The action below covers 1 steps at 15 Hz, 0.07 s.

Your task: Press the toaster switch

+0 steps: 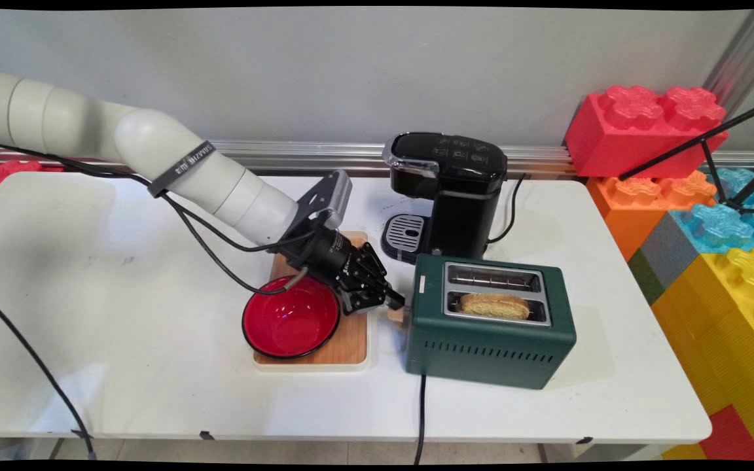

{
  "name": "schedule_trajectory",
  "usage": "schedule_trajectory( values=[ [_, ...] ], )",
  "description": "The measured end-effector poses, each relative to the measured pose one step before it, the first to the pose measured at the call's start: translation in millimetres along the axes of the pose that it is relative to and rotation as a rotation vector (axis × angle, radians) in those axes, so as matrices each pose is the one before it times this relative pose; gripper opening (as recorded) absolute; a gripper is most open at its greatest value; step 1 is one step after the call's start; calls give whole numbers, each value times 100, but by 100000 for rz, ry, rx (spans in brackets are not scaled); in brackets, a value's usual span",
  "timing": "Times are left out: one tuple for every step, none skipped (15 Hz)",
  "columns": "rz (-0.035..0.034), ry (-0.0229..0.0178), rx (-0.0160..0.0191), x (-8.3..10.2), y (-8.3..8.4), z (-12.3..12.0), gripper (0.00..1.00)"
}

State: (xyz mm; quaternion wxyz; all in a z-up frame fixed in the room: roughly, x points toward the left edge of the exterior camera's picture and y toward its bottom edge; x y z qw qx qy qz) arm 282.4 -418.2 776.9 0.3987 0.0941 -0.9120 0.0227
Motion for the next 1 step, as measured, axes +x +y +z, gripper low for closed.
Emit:
schedule_trajectory(
  values=[
    [-1, -258, -53, -41, 4, -34, 0]
  ],
)
